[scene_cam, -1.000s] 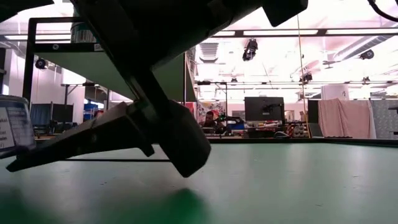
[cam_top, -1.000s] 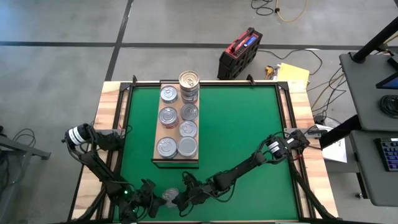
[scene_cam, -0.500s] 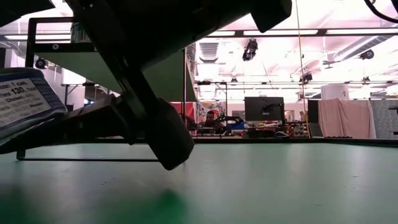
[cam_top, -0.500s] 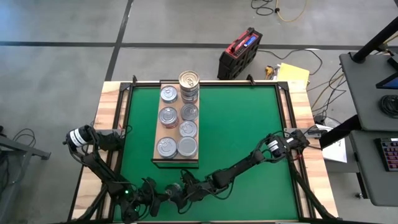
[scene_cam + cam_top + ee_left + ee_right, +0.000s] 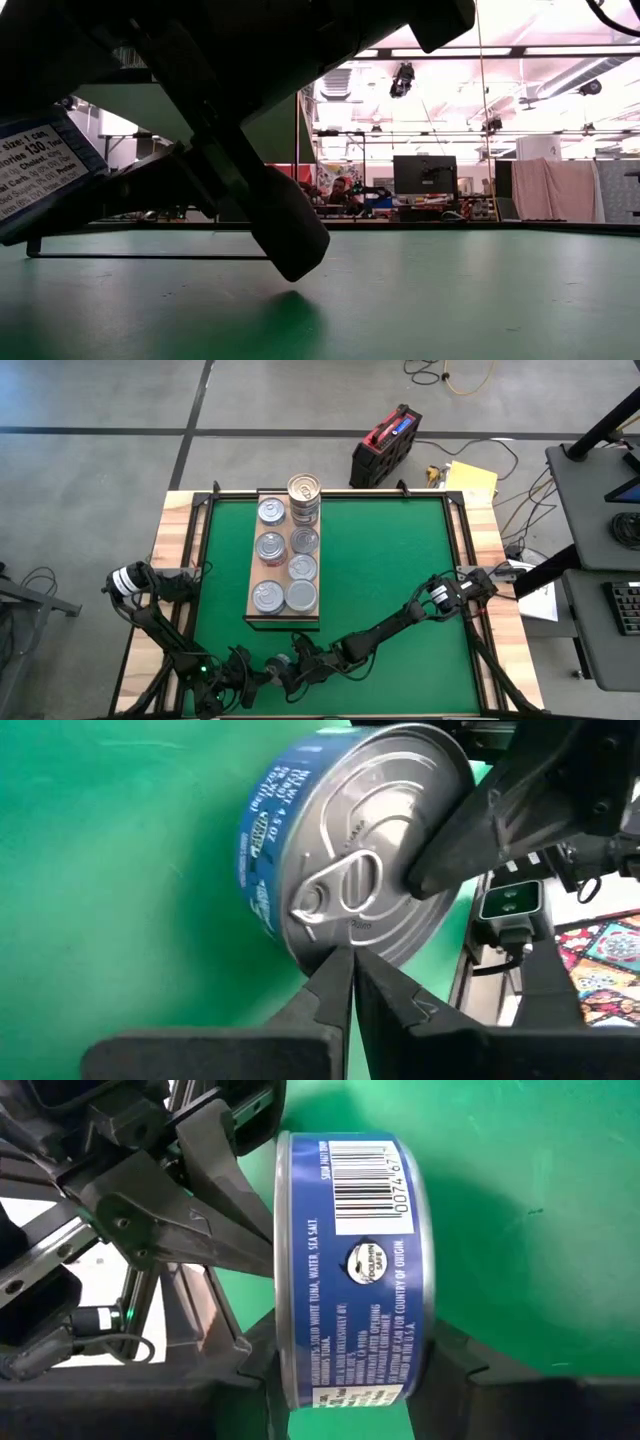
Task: Stack canned seafood by type on shelf
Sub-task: Stack the blue tuna can on top of the blue tuna can on the shelf
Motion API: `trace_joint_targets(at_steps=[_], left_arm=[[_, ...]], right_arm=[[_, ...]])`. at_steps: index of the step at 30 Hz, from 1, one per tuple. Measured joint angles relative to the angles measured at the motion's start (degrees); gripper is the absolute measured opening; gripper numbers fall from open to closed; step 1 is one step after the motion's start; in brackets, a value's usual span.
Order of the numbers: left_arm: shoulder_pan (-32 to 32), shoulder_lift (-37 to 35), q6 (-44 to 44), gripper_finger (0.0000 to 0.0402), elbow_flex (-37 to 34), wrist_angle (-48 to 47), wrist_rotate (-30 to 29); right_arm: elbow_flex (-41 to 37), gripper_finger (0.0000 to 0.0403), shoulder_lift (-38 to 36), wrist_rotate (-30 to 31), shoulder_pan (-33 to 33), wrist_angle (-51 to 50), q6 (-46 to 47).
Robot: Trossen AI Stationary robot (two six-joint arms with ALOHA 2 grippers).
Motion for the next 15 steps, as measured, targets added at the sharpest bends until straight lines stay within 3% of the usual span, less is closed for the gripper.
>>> trace_joint_targets(at_steps=[9, 15], left_arm=[[-2.12, -4.91, 6.64, 0.0000, 0.66, 1.95, 1.98], [-2.22, -9.60, 15.39, 0.0000, 0.68, 2.11, 3.51]], right_arm=[[0.00, 0.0130, -4.25, -2.82, 0.36, -7.70, -1.32], [0.00, 0.0130, -10.40, -8.99, 0.76, -12.59, -3.81]])
